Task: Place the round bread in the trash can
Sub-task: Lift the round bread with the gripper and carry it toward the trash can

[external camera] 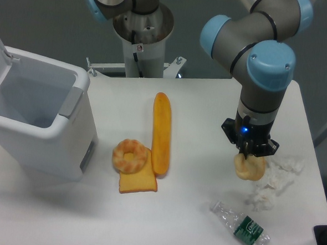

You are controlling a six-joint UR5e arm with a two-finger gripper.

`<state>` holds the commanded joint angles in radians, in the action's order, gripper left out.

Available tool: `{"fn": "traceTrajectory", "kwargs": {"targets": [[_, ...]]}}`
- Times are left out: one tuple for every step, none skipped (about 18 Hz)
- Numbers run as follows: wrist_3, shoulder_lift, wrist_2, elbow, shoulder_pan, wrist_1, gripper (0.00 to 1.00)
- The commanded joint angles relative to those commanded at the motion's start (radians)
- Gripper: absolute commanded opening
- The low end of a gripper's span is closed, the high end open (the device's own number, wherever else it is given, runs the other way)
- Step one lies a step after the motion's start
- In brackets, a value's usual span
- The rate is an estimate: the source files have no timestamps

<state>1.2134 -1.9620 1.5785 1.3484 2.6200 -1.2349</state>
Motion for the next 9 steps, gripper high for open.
{"fn": "traceTrajectory", "kwargs": {"targets": [[-0.003, 0.012, 0.001, 0.003, -0.005, -0.003, 0.0], [-0.003, 0.023, -0.003, 0.012, -0.009, -0.005, 0.0], [-0.014, 0.04, -0.005, 0.017, -0.018, -0.006, 0.0], [-0.027, 0.06, -0.011, 0.02, -0.035, -0.014, 0.0], [-0.047, 0.074, -0.027, 0.028, -0.052, -0.02, 0.0], [-0.063, 0.095, -0.058, 0.05, -0.061, -0.015, 0.0], [-0.066, 0.138, -0.093, 0.073, -0.069, -0.012, 0.0], [-0.067, 0.176, -0.13, 0.089, -0.078, -0.012, 0.0], [-0.072, 0.208, -0.165, 0.11, -0.089, -0.014, 0.0]]}}
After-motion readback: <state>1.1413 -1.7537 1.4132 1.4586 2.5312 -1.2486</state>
